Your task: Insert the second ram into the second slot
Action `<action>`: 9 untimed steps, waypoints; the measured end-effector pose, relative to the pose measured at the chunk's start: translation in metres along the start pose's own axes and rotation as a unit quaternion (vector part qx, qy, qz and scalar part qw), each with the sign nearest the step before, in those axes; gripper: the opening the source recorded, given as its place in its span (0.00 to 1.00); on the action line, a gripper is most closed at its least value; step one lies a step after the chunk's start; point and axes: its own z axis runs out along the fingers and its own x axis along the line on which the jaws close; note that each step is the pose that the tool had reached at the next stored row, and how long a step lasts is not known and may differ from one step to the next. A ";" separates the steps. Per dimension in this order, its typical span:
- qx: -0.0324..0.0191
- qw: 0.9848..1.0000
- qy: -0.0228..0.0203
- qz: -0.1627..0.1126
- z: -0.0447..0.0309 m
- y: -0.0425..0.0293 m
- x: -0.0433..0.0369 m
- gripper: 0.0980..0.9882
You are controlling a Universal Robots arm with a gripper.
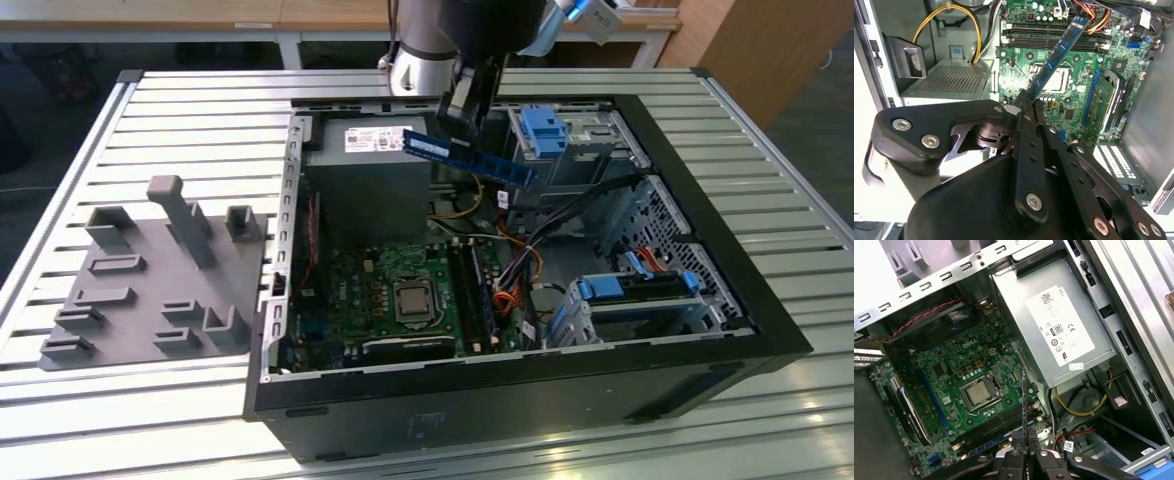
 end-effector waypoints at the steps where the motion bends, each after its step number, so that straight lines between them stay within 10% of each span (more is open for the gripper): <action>1: 0.000 1.000 0.000 0.005 0.0000 0.0000 0.0000 0.04; 9: 0.001 0.999 -0.001 0.041 0.0002 0.0000 0.0000 0.04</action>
